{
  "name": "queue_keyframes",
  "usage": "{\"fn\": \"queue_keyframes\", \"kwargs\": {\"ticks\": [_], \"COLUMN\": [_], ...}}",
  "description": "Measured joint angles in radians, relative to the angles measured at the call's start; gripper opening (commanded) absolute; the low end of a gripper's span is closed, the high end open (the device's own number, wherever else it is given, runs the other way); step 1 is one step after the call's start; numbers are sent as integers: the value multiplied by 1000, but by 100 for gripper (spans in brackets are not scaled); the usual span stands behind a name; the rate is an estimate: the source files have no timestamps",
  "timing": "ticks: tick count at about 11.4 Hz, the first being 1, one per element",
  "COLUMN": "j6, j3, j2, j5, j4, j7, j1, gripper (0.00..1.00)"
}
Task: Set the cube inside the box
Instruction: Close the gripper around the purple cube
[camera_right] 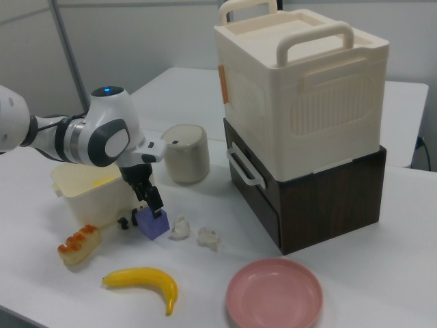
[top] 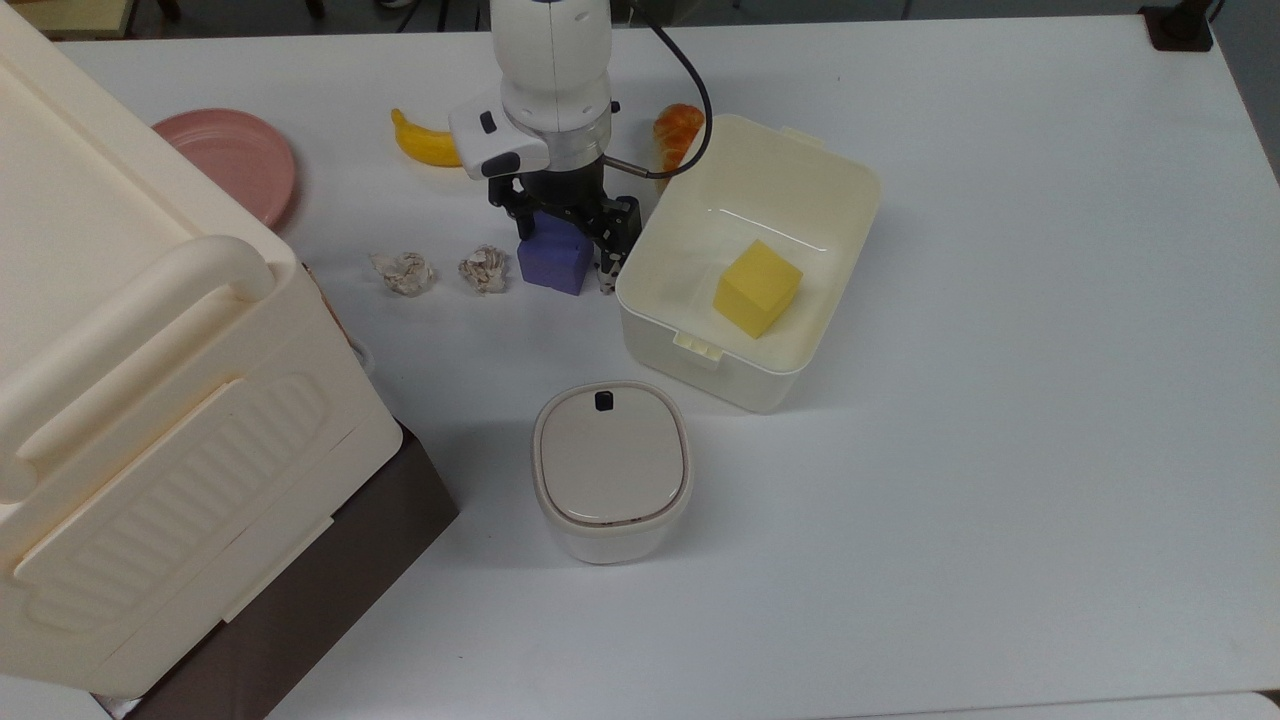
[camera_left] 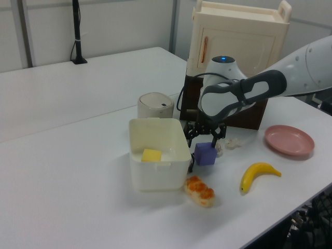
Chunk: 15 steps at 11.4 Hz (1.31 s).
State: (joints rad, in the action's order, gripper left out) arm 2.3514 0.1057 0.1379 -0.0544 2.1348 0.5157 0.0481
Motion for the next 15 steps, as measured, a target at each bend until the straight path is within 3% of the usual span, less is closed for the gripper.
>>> {"fn": "queue_keyframes", "kwargs": {"ticks": [15], "j6": [-3], "j3": [-5], "j2": [0], "j5": [0], "j4": [-11], "j7": [-2], "j1": [14], "gripper": [100]}}
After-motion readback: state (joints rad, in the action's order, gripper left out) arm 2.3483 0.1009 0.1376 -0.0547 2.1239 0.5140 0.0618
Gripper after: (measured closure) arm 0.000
